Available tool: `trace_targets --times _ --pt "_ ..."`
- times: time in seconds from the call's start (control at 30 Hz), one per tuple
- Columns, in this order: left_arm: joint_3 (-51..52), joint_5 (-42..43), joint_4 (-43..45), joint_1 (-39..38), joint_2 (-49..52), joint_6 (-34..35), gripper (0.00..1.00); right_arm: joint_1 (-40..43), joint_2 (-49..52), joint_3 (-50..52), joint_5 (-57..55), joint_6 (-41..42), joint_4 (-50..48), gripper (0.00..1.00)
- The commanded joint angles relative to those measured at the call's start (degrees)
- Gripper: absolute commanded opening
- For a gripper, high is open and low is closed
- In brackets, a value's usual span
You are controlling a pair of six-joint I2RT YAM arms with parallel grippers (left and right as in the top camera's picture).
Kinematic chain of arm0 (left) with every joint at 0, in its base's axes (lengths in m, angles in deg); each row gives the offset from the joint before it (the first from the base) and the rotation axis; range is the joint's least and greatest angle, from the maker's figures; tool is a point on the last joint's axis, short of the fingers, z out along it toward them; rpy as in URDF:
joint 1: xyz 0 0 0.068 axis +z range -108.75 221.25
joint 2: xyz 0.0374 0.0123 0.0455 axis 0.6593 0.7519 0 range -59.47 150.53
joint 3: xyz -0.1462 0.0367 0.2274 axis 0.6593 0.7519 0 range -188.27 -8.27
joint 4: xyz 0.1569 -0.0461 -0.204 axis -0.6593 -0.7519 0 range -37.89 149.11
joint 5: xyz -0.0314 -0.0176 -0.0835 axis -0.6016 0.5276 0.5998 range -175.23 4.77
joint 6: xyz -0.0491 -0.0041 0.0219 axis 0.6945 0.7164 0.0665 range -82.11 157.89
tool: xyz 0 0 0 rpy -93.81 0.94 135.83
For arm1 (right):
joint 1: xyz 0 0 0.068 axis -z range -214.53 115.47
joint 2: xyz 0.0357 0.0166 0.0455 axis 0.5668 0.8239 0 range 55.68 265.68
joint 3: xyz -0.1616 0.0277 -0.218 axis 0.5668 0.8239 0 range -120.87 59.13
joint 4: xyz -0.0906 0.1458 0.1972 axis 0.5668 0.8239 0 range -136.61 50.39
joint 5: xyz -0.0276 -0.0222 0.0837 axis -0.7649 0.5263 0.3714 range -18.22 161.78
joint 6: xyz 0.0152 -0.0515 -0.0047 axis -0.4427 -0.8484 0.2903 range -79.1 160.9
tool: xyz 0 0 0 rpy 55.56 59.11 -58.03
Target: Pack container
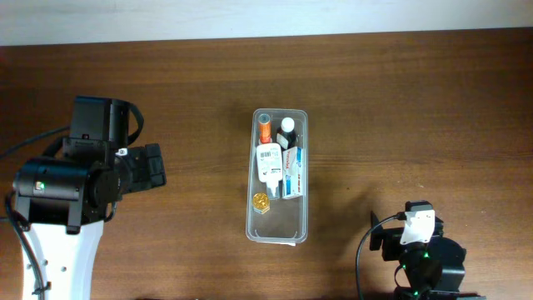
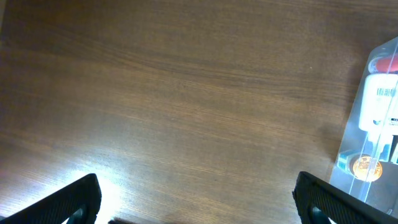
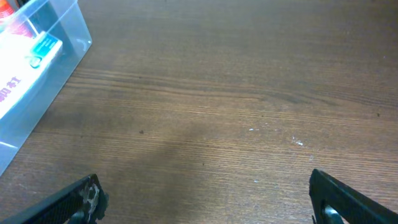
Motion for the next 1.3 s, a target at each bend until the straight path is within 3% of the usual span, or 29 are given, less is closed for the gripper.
trace_targets --times 0.0,0.9,1.03,1.27 --pt "-0.83 -0.61 0.11 0.33 -0.28 -0.72 0.99 0.17 -0.68 1.73 0.92 -0.39 0.20 0.98" --pt "-0.83 -0.61 0.11 0.33 -0.28 -0.72 1.00 0.17 -0.63 1.73 0.90 -0.39 0.22 0.98" --pt "-0.79 -7.69 -0.26 0.33 -0.28 -0.72 0.99 0.17 -0.63 1.73 0.92 -0.39 0.22 0.98" --pt "-0.42 -8.72 -0.04 0.33 -1.42 -0.81 0.99 0.17 -0.63 1.73 0.90 -0.39 0.22 0.98"
